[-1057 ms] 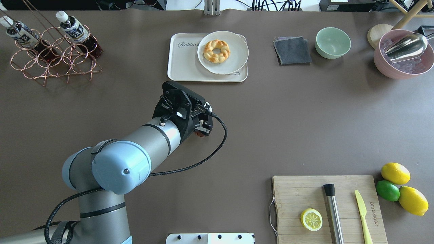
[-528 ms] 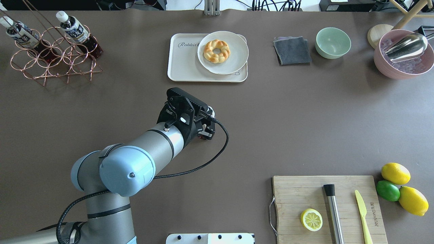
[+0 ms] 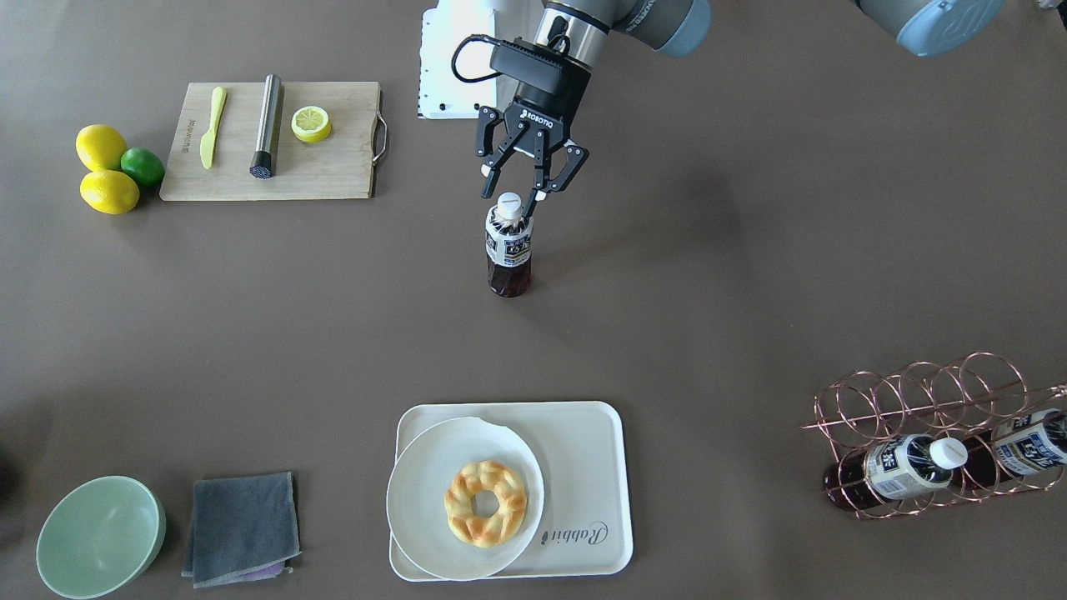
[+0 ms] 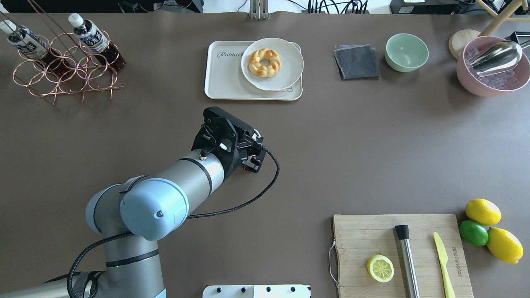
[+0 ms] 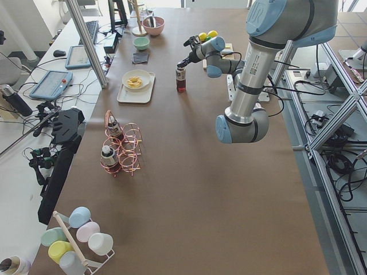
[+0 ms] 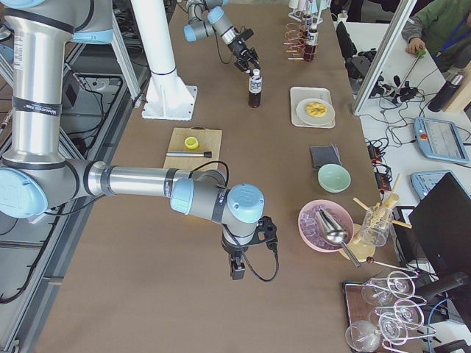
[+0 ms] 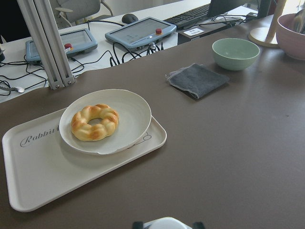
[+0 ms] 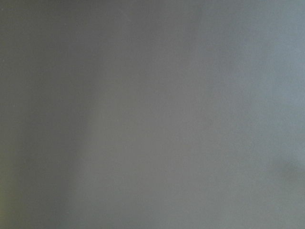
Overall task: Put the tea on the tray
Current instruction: 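Carry the bottle to the table middle and set it upright, open left gripper, then withdraw the left arm back toward the rack, then move the right gripper over the standing tea bottle, then lower the right gripper and close it on the bottle's white cap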
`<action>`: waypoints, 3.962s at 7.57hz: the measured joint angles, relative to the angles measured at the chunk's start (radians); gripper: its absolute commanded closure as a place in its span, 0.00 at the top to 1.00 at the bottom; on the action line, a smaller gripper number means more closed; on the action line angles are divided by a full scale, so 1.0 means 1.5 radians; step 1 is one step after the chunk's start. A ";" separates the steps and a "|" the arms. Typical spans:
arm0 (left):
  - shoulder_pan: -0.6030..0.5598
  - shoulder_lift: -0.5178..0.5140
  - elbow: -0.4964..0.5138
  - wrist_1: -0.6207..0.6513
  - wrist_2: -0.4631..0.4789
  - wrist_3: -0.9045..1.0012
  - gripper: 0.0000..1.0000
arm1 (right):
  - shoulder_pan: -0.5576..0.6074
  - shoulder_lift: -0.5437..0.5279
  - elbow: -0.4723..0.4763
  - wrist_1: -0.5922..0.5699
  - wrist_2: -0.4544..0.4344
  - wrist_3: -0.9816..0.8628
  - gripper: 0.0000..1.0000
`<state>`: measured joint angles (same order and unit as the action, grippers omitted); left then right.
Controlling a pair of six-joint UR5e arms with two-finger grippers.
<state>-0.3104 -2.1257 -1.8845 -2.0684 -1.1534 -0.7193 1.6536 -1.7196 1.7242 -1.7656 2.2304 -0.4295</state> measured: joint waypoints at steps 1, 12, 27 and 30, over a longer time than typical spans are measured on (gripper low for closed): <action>-0.001 -0.001 -0.003 -0.001 -0.001 0.000 0.98 | 0.000 0.000 0.000 0.000 0.000 0.000 1.00; -0.721 0.412 0.036 0.008 -0.811 0.275 0.99 | -0.057 0.030 0.065 0.270 0.108 0.111 1.00; -0.834 0.480 0.131 0.010 -0.816 0.459 0.99 | -0.840 0.420 0.108 0.602 -0.484 0.664 0.97; -0.834 0.481 0.131 0.009 -0.817 0.459 0.99 | -0.860 0.441 0.086 0.600 -0.544 0.659 0.95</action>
<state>-1.5608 -1.4048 -1.6880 -2.0547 -2.3784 -0.0307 0.3636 -1.0582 1.8539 -0.8662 1.4149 0.5589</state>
